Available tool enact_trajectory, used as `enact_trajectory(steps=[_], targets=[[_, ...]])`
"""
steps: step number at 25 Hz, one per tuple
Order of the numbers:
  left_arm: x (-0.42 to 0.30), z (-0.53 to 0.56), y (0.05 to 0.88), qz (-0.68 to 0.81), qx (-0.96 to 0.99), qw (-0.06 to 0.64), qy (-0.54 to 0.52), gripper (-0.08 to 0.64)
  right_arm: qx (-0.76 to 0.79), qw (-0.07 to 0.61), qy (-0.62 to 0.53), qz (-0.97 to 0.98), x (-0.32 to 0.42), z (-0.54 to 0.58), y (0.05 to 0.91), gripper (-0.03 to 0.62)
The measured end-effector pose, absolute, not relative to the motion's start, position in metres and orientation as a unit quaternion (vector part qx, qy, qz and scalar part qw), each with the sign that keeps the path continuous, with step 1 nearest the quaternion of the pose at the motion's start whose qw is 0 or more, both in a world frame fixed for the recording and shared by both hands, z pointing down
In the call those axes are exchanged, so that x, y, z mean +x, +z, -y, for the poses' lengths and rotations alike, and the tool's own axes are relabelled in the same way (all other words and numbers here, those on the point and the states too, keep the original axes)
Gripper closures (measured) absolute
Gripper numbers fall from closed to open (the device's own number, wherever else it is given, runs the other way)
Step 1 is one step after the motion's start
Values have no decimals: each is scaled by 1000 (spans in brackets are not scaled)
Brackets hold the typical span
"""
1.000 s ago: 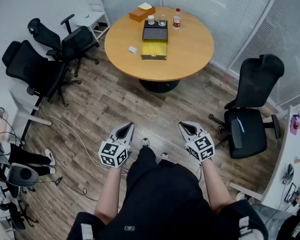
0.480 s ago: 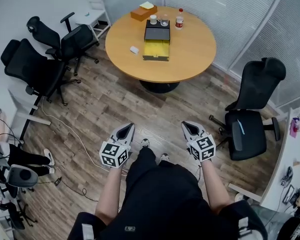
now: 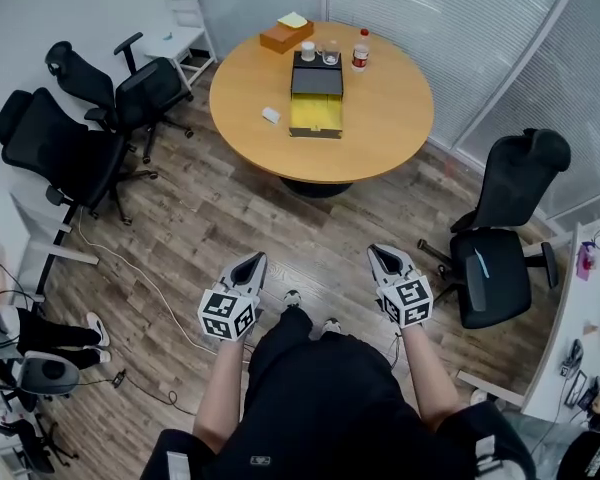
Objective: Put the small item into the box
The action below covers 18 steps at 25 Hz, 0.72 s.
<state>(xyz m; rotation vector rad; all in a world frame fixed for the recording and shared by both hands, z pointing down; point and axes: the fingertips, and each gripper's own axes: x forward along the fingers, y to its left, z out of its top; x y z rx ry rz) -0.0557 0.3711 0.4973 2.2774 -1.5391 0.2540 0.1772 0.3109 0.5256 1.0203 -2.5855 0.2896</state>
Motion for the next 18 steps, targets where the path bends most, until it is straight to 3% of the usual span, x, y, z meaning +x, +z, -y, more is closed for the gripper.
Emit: enact_trajectory(steps=[18], targets=[[-148,-325,515,513,828,208,88,554,405,176,106,891,95,-261,528,588]])
